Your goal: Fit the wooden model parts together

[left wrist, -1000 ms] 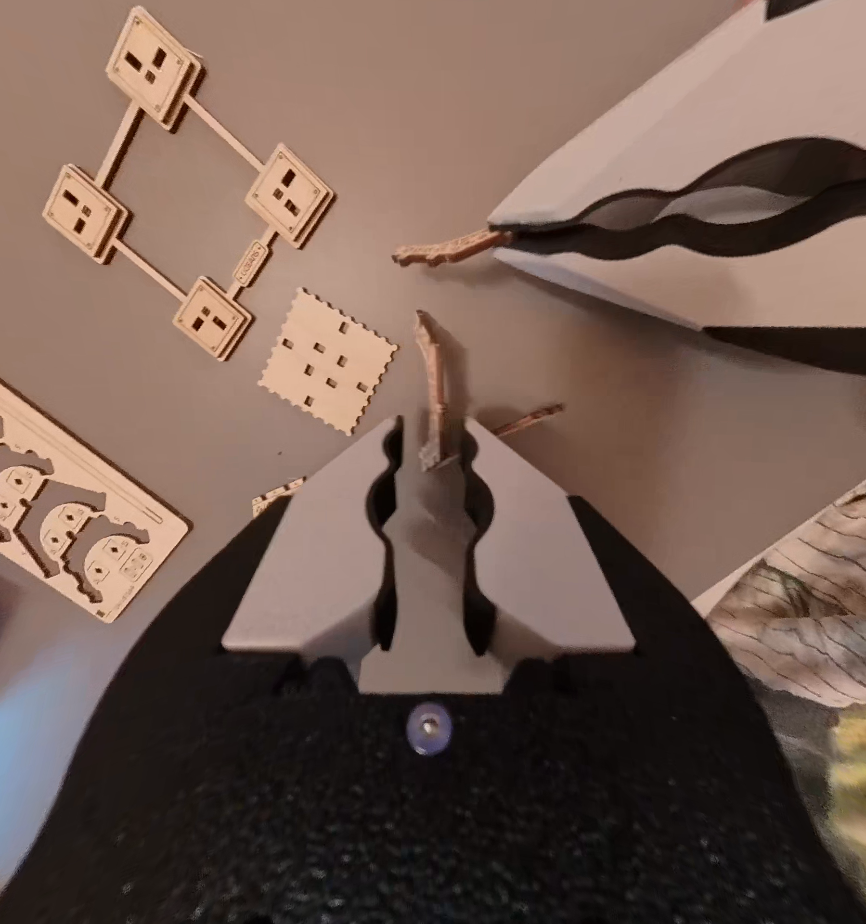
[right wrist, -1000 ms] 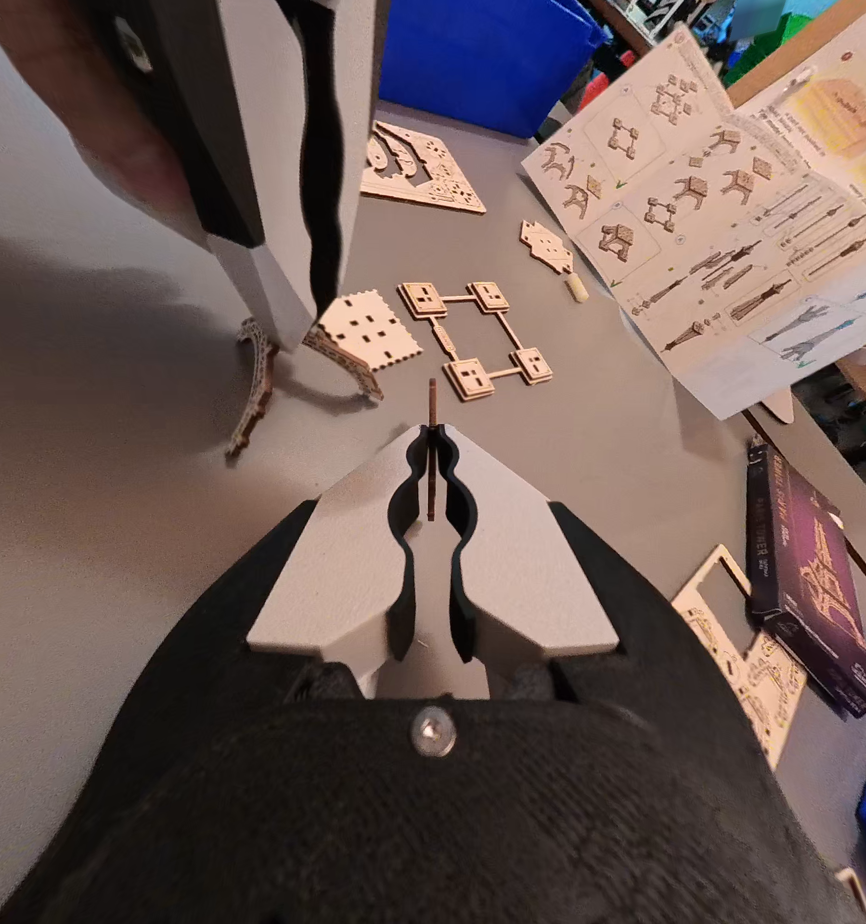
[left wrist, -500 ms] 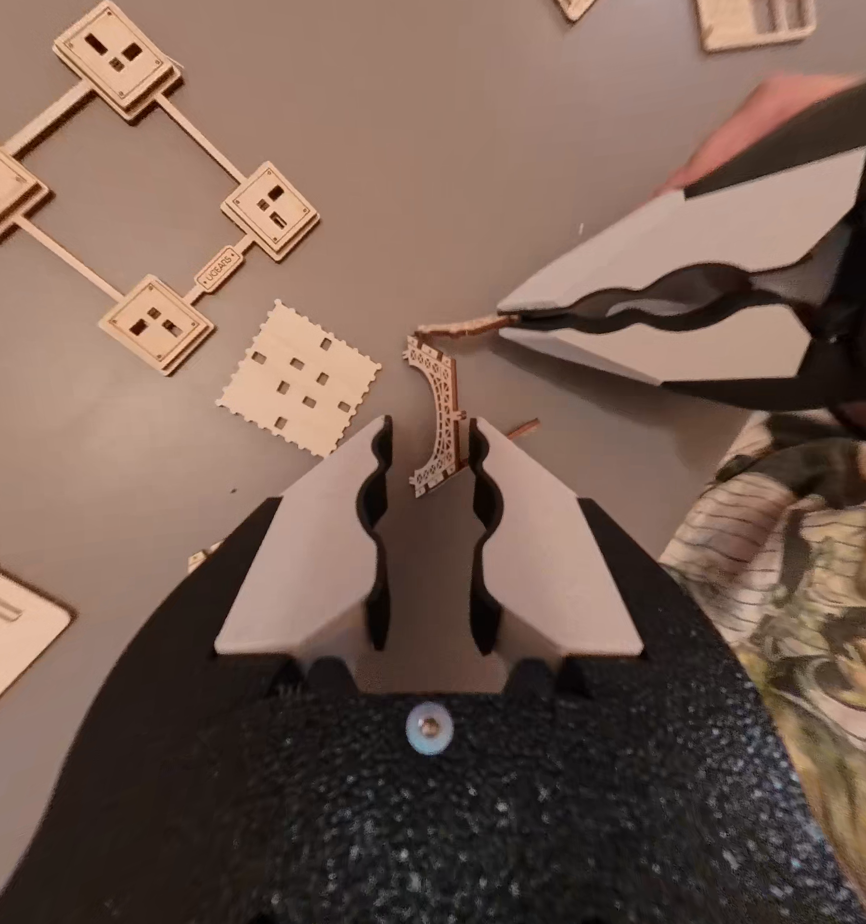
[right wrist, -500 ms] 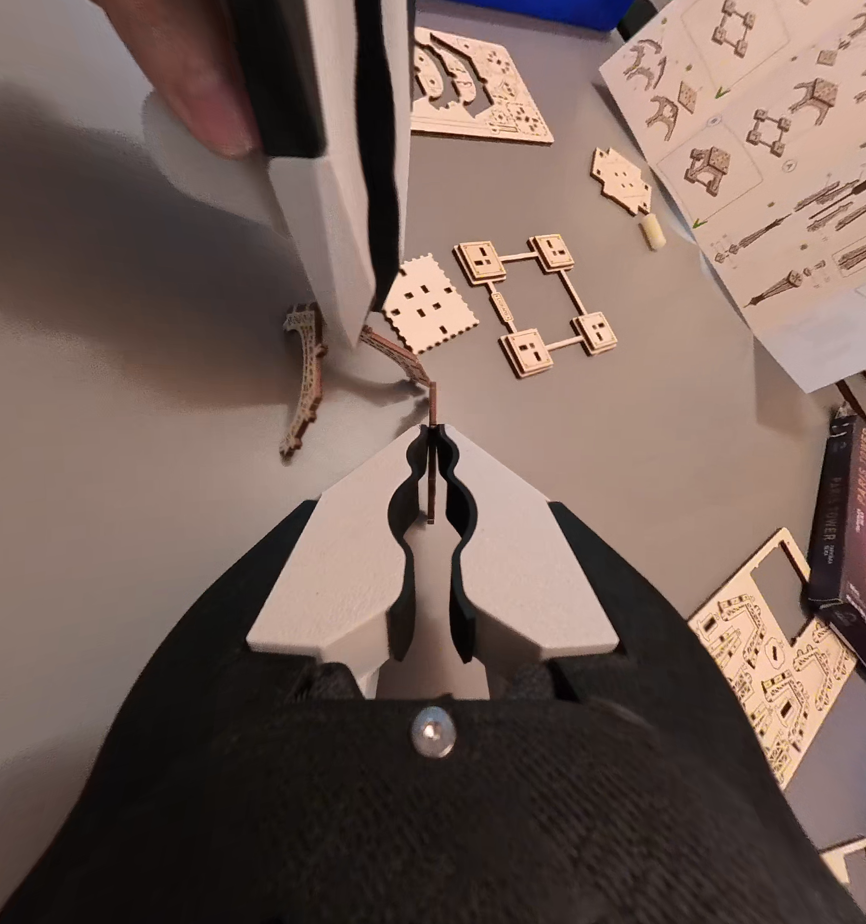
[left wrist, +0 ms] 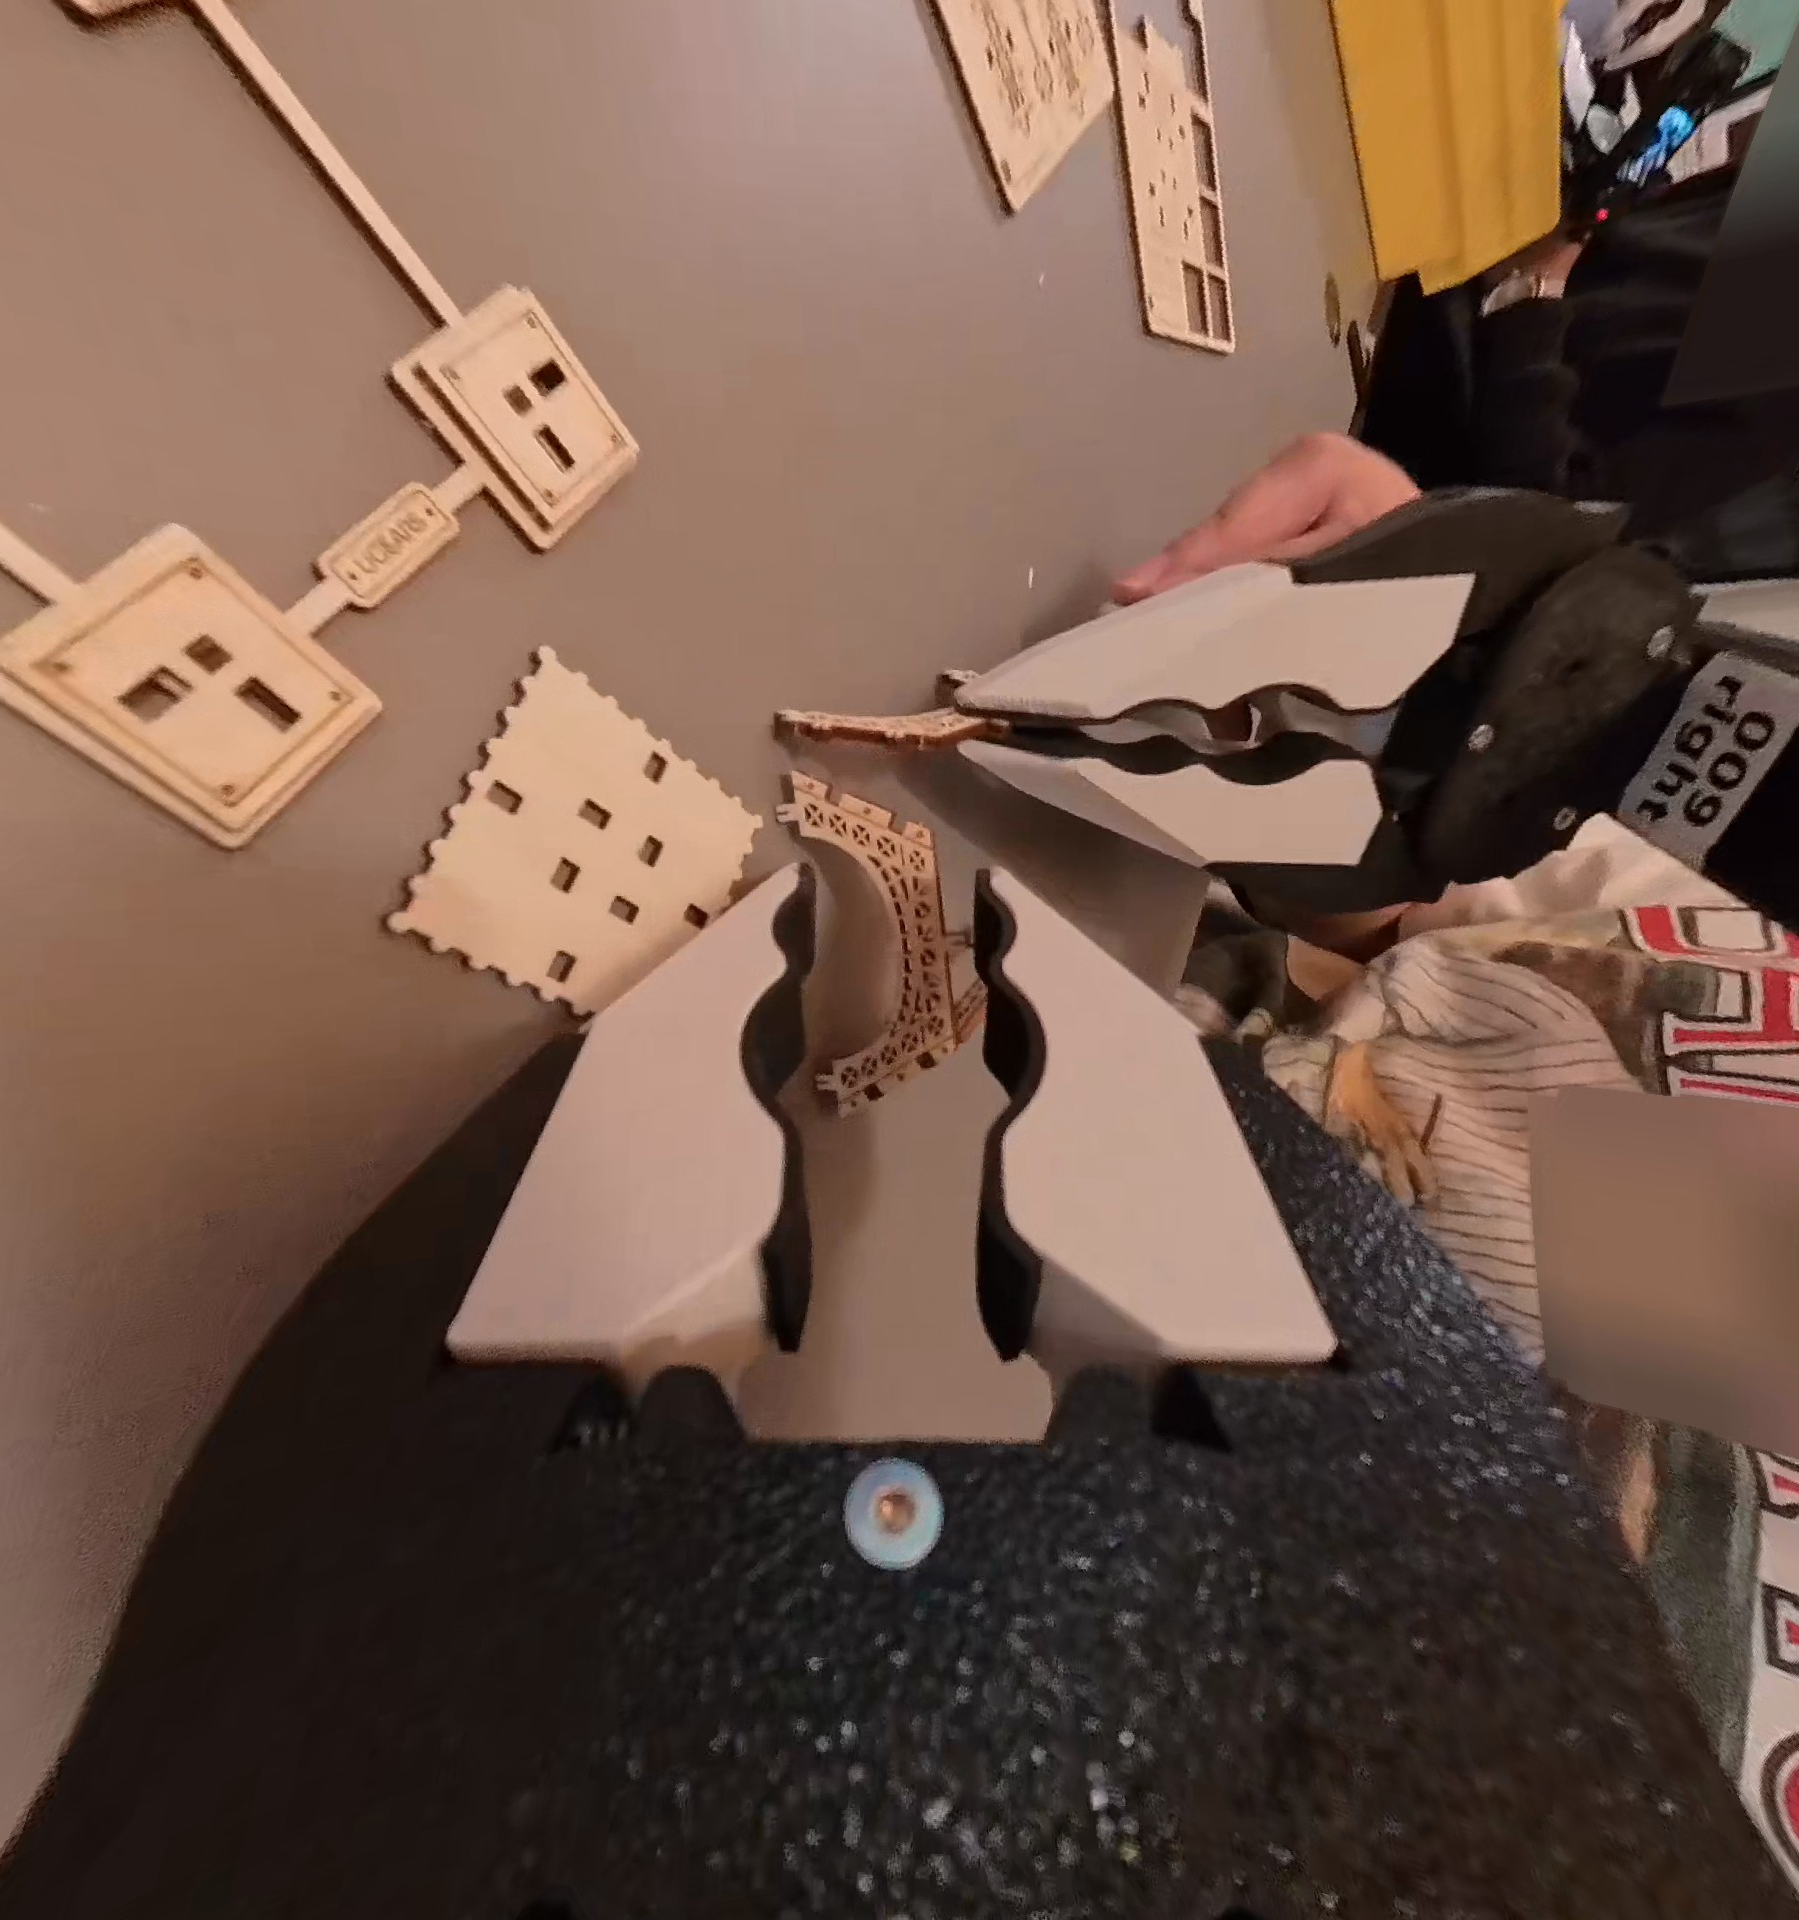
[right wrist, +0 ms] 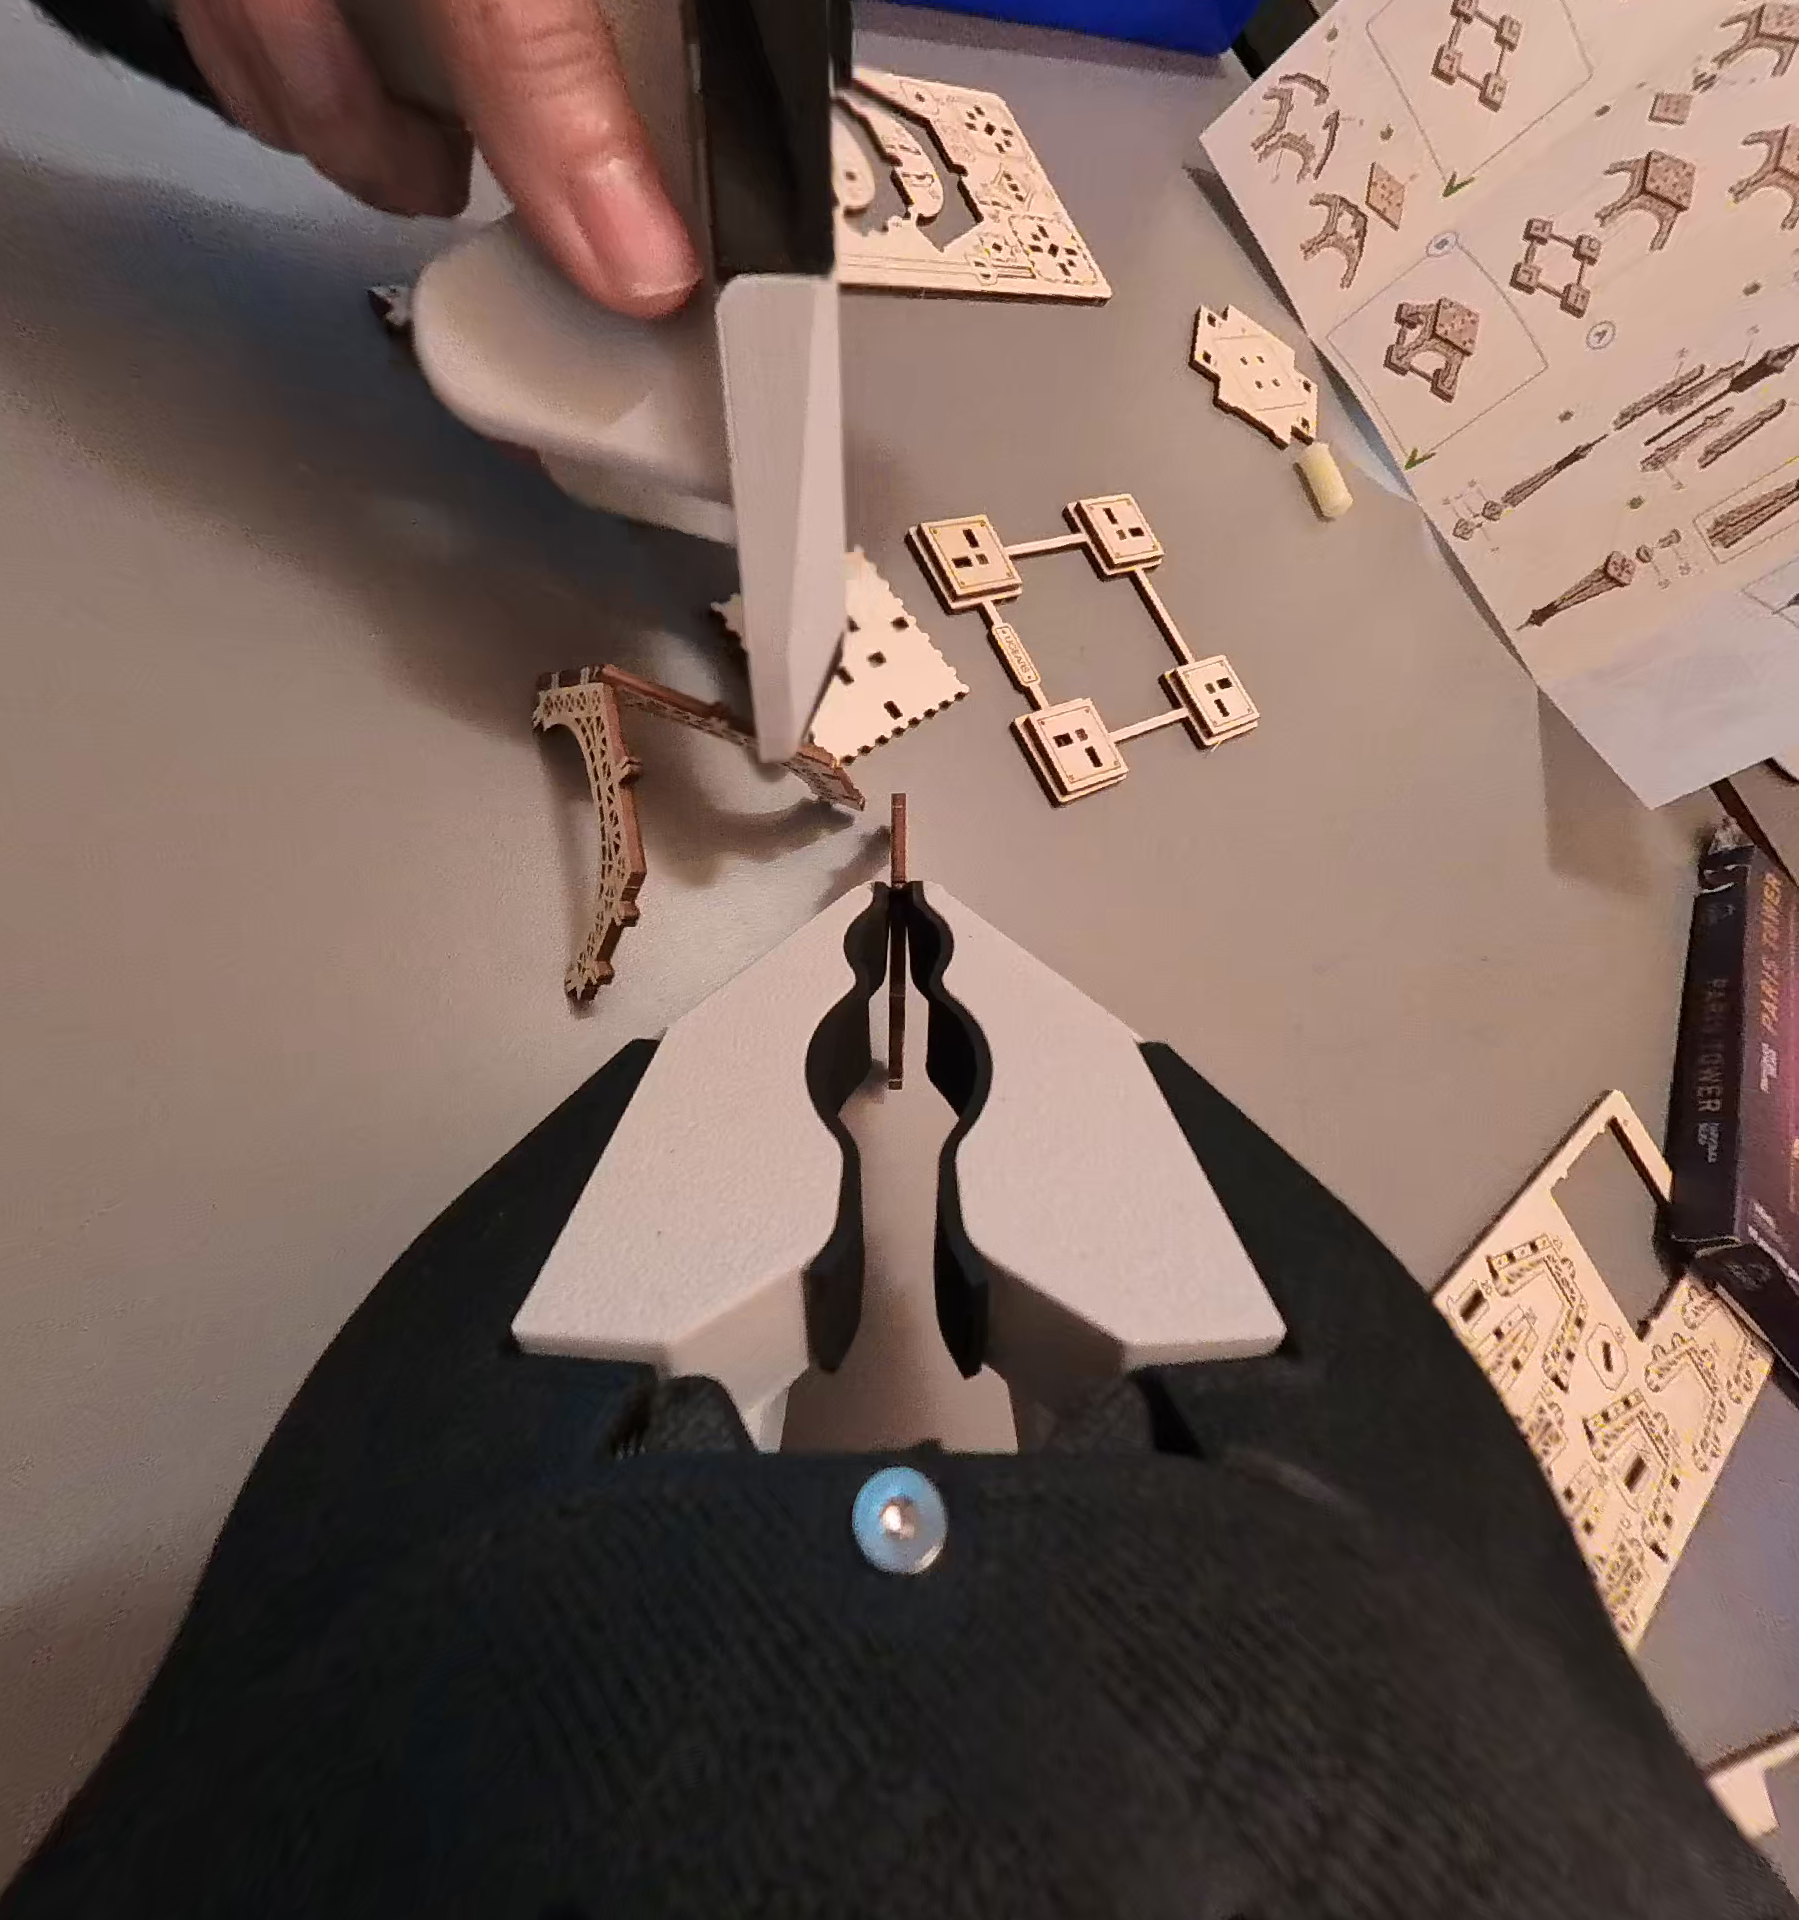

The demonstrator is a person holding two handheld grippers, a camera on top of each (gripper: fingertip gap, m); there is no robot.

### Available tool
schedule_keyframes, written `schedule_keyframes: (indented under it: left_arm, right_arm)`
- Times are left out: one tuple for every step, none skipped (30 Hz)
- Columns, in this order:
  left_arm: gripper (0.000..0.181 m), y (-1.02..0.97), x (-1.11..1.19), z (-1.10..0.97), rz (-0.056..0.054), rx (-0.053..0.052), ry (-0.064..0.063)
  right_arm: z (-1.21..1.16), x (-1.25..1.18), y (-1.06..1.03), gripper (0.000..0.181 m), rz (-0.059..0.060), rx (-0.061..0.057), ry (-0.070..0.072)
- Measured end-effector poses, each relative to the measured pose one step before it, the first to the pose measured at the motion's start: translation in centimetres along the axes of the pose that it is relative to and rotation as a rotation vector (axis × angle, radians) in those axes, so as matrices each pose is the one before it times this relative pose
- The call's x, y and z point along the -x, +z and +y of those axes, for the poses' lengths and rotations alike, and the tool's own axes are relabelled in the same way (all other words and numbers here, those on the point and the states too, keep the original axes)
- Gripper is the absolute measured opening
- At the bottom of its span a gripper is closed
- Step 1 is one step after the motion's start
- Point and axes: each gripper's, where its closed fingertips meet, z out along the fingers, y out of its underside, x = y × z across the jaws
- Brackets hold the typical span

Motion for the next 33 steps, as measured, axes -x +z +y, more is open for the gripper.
schedule_keyframes:
  left_arm:
    - [0.027, 0.259, -0.009, 0.201, 0.0002, 0.0094, 0.0033]
    - [0.027, 0.22, -0.059, 0.036, 0.0024, -0.0019, -0.0008]
    - [0.027, 0.167, -0.139, -0.04, 0.0074, -0.0075, -0.0041]
    - [0.024, 0.159, -0.091, -0.011, 0.0045, -0.0062, -0.0026]
    - [0.016, 0.143, -0.043, 0.064, 0.0, -0.0031, 0.0048]
    - [0.012, 0.132, -0.067, 0.067, 0.0, -0.0057, 0.0046]
    - [0.011, 0.123, -0.162, 0.018, 0.0047, -0.0114, -0.002]
    - [0.011, 0.084, -0.205, -0.01, 0.0053, -0.0163, -0.0024]
    - [0.01, 0.028, -0.175, -0.041, -0.0003, -0.021, 0.0032]
    - [0.01, -0.043, 0.029, -0.19, -0.0168, -0.0328, 0.0021]
    - [0.01, -0.133, 0.188, -0.299, -0.029, -0.0402, 0.0015]
    - [0.01, -0.204, 0.091, -0.374, -0.0251, -0.0456, 0.0015]
    - [0.01, -0.266, 0.039, -0.623, -0.0265, -0.0634, 0.0016]
    - [0.009, -0.263, 0.066, -0.63, -0.0327, -0.0647, 0.0058]
    - [0.009, -0.195, -0.022, -0.386, -0.032, -0.0477, 0.018]
    - [0.009, -0.173, -0.187, -0.372, -0.0271, -0.0462, 0.0278]
    - [0.009, -0.166, -0.252, -0.414, -0.0288, -0.0469, 0.0356]
    - [0.009, -0.149, -0.365, -0.206, -0.0259, -0.0294, 0.0455]
    - [0.009, -0.155, -0.449, -0.208, -0.0221, -0.0233, 0.0568]
    - [0.009, -0.219, -0.438, -0.395, -0.0265, -0.0294, 0.0633]
    - [0.009, -0.282, -0.143, -0.365, -0.0447, -0.0217, 0.0567]
    - [0.009, -0.317, 0.099, -0.443, -0.0538, -0.0212, 0.0493]
    - [0.009, -0.318, -0.054, -0.532, -0.0355, -0.0265, 0.0463]
    - [0.009, -0.302, -0.102, -0.492, -0.0222, -0.0229, 0.0282]
    - [0.009, -0.218, -0.148, -0.382, -0.0096, -0.0165, 0.0193]
    - [0.009, -0.151, -0.229, -0.334, 0.0017, -0.0156, 0.019]
    - [0.009, -0.11, -0.213, -0.256, 0.0044, -0.0135, 0.0147]
    - [0.009, -0.073, -0.178, -0.143, 0.0055, -0.0066, 0.0111]
    - [0.009, -0.066, -0.158, -0.171, 0.0037, -0.0085, 0.0093]
    - [0.009, -0.09, -0.065, -0.197, -0.0025, -0.0115, 0.0091]
    - [0.009, -0.061, -0.127, -0.05, 0.0013, -0.004, 0.0098]
    - [0.009, -0.038, -0.219, -0.002, 0.0069, 0.0006, 0.0055]
    - [0.009, -0.066, -0.207, -0.206, 0.0024, -0.0133, 0.0022]
  right_arm:
    - [-0.045, -0.023, 0.031, 0.001, 0.0008, -0.0037, 0.0012]
    - [-0.091, 0.048, 0.008, 0.0, -0.0019, -0.006, 0.0012]
    - [-0.075, 0.072, 0.015, 0.0, -0.0033, -0.0038, 0.0029]
    - [-0.012, 0.073, 0.031, 0.0, -0.0022, -0.0011, 0.0003]
    - [0.006, -0.005, 0.041, 0.001, 0.0022, -0.0008, -0.003]
    - [-0.038, -0.086, 0.018, 0.001, 0.0069, -0.0043, -0.0025]
    - [-0.068, -0.081, -0.002, 0.001, 0.006, -0.0073, -0.0012]
    - [-0.098, -0.039, -0.027, 0.0, 0.0044, -0.0104, -0.0007]
    - [-0.071, -0.062, -0.045, 0.001, 0.0072, -0.0079, 0.0]
    - [0.017, -0.115, -0.039, 0.001, 0.0128, -0.0034, -0.0037]
    - [0.042, -0.293, -0.052, 0.001, 0.0272, -0.0046, -0.0094]
    - [0.056, -0.434, -0.086, 0.0, 0.0384, -0.0078, -0.0129]
    - [0.087, -0.404, -0.075, 0.0, 0.0375, -0.0055, -0.0103]
    - [0.052, -0.309, -0.041, 0.0, 0.0304, -0.0071, -0.0064]
    - [-0.123, -0.201, -0.016, 0.0, 0.0254, -0.0157, -0.0101]
    - [-0.223, -0.311, -0.055, 0.0, 0.0333, -0.02, -0.0154]
    - [-0.312, -0.389, -0.091, 0.0, 0.0365, -0.0184, -0.0196]
    - [-0.446, -0.305, -0.138, 0.0, 0.0294, -0.022, -0.0255]
    - [-0.523, -0.323, -0.181, 0.001, 0.0308, -0.0252, -0.0267]
    - [-0.594, -0.226, -0.219, 0.001, 0.0244, -0.03, -0.0308]
    - [-0.61, -0.297, -0.277, 0.0, 0.0303, -0.033, -0.0275]
    - [-0.542, -0.3, -0.282, 0.001, 0.0287, -0.0271, -0.0149]
    - [-0.54, -0.185, -0.254, 0.001, 0.0176, -0.0298, -0.0042]
    - [-0.415, -0.261, -0.23, 0.001, 0.023, -0.0244, 0.0035]
    - [-0.386, -0.287, -0.217, 0.001, 0.0224, -0.0241, -0.0009]
    - [-0.489, -0.27, -0.253, 0.0, 0.0206, -0.0302, -0.0091]
    - [-0.519, -0.276, -0.242, 0.001, 0.0207, -0.0312, -0.0127]
    - [-0.387, -0.228, -0.194, 0.0, 0.0181, -0.0214, -0.0143]
    - [-0.316, -0.017, -0.114, 0.0, 0.0069, -0.0201, -0.0196]
    - [-0.078, -0.072, -0.054, 0.001, 0.0132, -0.0056, -0.0214]
    - [-0.064, -0.183, -0.111, 0.001, 0.0199, -0.0052, -0.0232]
    - [-0.322, -0.177, -0.184, 0.0, 0.0179, -0.0181, -0.0209]
    - [-0.381, -0.109, -0.18, 0.0, 0.0138, -0.017, -0.017]
